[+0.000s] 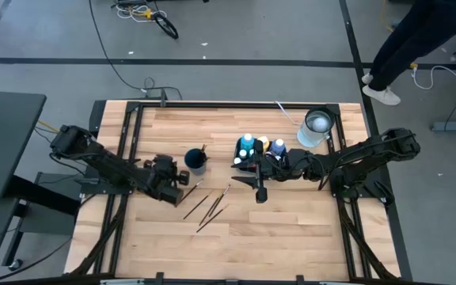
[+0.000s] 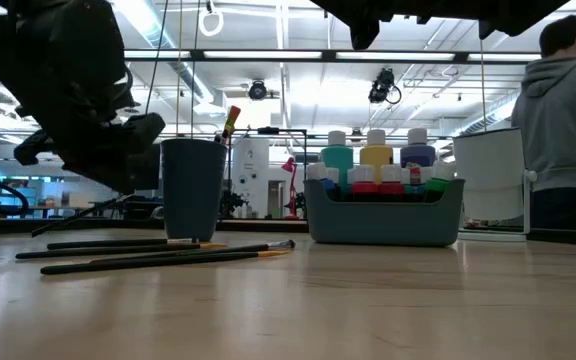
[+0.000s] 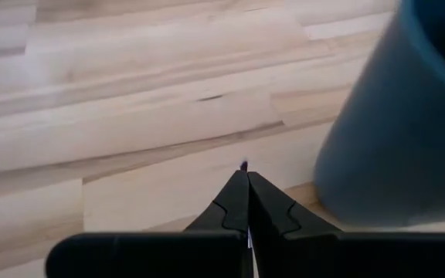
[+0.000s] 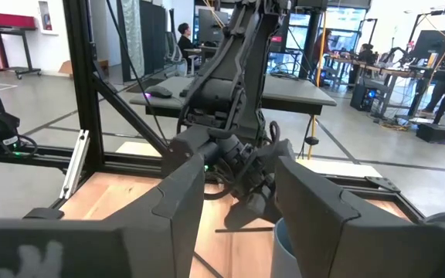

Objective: Pick & Place Paint Supplies
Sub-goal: Put the silver paintbrush into the blue cup

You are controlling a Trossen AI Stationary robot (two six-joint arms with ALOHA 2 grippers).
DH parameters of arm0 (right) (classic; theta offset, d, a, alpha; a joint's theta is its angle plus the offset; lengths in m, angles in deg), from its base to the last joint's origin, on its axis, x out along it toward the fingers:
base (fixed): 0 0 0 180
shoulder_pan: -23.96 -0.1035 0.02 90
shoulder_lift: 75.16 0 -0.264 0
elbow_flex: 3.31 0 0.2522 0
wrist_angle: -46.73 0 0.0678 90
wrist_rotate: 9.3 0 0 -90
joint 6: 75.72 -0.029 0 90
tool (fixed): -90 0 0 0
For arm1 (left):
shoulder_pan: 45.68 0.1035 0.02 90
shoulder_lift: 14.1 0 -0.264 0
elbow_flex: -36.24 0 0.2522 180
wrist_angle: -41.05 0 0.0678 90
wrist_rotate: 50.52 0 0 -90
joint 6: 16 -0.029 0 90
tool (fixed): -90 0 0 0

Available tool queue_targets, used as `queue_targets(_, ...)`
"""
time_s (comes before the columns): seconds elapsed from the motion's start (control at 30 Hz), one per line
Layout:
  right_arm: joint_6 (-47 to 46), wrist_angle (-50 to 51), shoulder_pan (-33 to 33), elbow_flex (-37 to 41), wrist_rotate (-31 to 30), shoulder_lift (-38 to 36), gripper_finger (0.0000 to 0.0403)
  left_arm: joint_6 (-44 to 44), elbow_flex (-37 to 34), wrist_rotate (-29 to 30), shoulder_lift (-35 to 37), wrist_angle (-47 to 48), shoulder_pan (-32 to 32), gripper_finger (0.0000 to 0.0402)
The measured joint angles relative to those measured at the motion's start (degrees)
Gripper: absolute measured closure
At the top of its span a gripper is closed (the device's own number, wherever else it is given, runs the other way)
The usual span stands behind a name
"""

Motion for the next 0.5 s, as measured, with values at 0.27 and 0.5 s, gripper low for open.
queue_targets(0.27, 0.0, 0.0, 0.0, 0.0, 0.0, 0.0, 0.0238, 0.0, 4.6, 2.4, 0.0, 6.2, -1.4, 0.04)
queue_targets(0.5, 0.0, 0.0, 0.0, 0.0, 0.0, 0.0, 0.0238, 0.0, 6.8, 4.6, 0.0, 9.2, -2.6, 0.04)
